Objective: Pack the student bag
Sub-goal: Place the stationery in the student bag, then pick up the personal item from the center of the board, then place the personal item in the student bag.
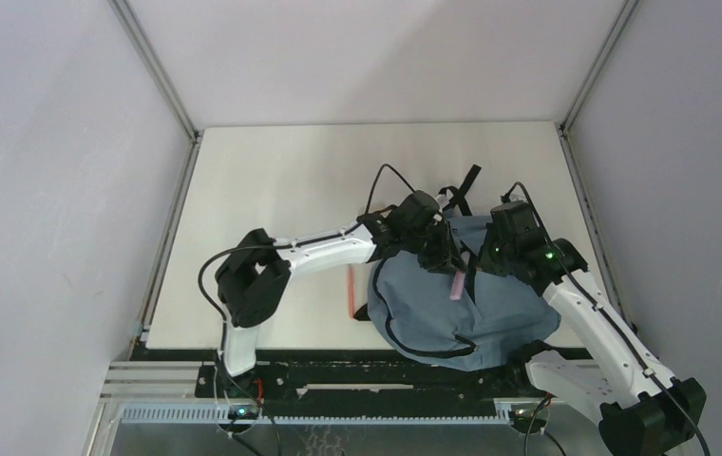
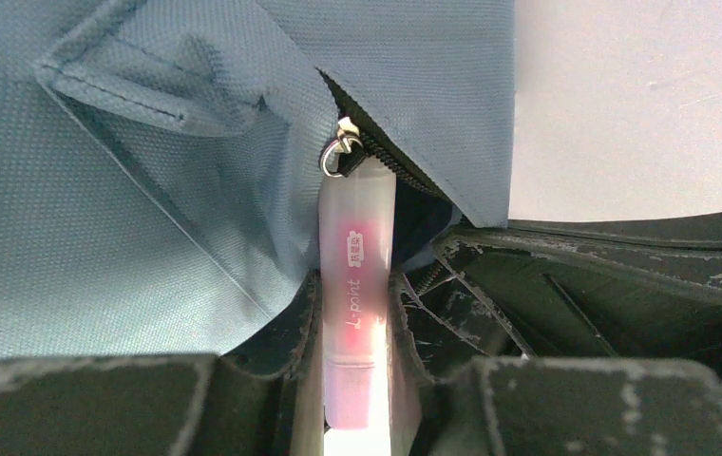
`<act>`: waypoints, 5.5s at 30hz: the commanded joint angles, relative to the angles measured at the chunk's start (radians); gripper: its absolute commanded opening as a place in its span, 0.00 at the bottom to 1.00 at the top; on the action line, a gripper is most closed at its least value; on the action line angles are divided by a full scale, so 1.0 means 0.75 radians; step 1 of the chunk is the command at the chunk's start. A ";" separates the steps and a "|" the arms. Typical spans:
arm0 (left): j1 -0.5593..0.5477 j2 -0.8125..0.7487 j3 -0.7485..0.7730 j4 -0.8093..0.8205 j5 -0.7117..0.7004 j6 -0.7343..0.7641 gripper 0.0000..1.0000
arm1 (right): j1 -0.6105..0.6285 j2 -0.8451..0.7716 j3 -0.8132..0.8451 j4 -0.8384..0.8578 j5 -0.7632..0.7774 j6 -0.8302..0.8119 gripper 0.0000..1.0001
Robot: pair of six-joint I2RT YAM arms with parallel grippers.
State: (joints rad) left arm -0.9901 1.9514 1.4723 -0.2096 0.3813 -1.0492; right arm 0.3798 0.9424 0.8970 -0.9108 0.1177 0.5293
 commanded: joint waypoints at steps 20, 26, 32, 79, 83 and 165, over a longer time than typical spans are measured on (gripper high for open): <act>-0.015 0.197 0.252 0.090 -0.154 -0.088 0.06 | -0.019 -0.048 0.045 0.072 -0.085 0.030 0.00; -0.021 0.168 0.225 0.119 -0.050 0.047 0.44 | -0.026 -0.038 0.029 0.086 -0.068 0.032 0.00; -0.022 0.082 0.180 0.095 0.049 0.173 0.58 | -0.051 -0.029 0.024 0.081 -0.054 0.013 0.00; 0.414 0.167 0.192 -0.543 -0.706 0.379 0.71 | -0.101 -0.064 -0.028 0.108 -0.127 -0.026 0.00; 0.414 0.197 0.194 -0.528 -0.693 0.328 0.61 | -0.102 -0.053 -0.028 0.121 -0.136 -0.026 0.00; 0.038 -0.390 -0.250 0.213 0.249 0.362 0.00 | -0.120 -0.093 -0.026 0.157 -0.232 0.008 0.00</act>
State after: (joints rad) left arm -0.9607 1.6493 1.1786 -0.1600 0.5011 -0.7544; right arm 0.2958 0.8978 0.8719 -0.8558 -0.0174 0.5220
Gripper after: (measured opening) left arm 0.006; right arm 0.007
